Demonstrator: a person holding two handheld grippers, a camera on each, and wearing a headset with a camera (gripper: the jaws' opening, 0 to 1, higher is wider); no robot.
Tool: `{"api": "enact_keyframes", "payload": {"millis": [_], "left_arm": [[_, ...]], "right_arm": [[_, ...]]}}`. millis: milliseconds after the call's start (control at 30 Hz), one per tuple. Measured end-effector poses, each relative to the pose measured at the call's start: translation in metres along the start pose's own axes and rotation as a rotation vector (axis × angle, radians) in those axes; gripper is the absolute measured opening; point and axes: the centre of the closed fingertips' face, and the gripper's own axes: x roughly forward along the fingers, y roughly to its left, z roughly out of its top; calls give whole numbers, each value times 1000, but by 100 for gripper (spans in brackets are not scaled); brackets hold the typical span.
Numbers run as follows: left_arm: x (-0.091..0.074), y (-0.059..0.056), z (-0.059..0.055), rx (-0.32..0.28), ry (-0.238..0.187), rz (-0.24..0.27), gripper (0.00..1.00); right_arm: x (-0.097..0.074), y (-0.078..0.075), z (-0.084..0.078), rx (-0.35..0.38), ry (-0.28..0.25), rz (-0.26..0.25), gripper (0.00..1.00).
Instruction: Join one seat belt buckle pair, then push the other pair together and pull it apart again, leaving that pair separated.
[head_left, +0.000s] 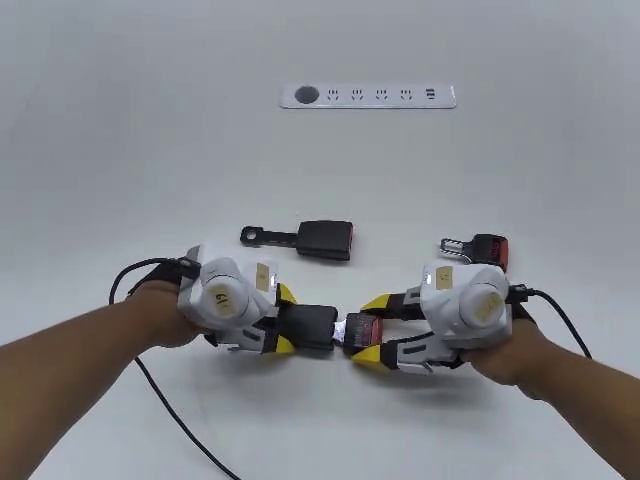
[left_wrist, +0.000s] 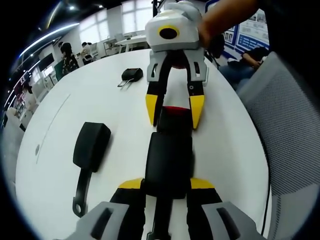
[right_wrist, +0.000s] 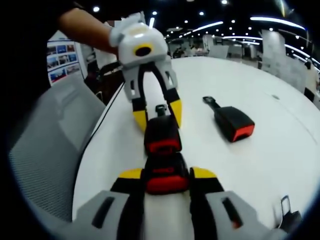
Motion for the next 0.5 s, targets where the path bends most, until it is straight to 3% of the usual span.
{"api": "enact_keyframes", "payload": {"millis": [300,500], "left_arm": [[-2,-1,1,13,10,-6,31],[-3,0,0,9,-6,-6,32]], "right_arm": [[1,0,3,1,14,-2,34],[0,1,2,-11,28,-5,34]]}}
